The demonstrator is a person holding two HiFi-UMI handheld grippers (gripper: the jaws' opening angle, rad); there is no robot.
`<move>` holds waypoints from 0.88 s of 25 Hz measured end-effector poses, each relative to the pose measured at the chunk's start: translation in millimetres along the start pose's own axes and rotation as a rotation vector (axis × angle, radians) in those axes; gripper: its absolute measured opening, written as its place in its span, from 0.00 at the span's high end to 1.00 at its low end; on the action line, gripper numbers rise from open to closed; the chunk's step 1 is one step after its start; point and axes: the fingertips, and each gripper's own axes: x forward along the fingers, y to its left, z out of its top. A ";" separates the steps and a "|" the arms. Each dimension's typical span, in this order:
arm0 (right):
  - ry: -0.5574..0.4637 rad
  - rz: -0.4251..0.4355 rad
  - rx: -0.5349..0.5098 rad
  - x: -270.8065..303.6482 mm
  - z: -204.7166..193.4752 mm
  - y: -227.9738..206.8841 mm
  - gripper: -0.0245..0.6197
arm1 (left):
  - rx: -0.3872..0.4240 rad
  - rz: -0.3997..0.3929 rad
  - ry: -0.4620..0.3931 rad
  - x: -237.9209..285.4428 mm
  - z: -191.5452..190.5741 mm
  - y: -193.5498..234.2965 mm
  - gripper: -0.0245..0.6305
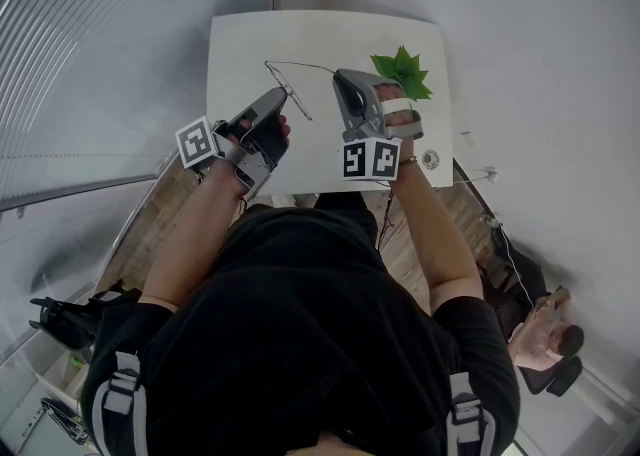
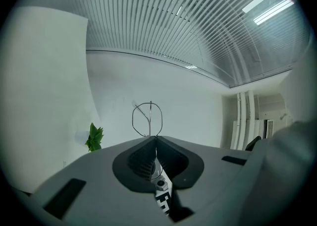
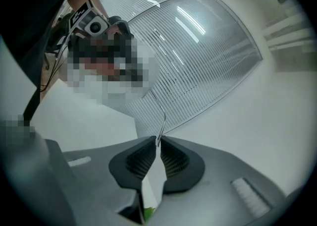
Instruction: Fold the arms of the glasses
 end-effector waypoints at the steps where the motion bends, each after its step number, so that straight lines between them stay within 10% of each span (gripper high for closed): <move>1: -0.004 0.002 0.001 -0.7 0.9 1.4 0.90 | 0.000 0.001 -0.002 -0.2 0.7 0.6 0.94; 22: -0.100 0.043 -0.015 -18.4 35.8 25.4 0.90 | 0.016 -0.002 -0.046 -5.1 12.3 -1.8 0.94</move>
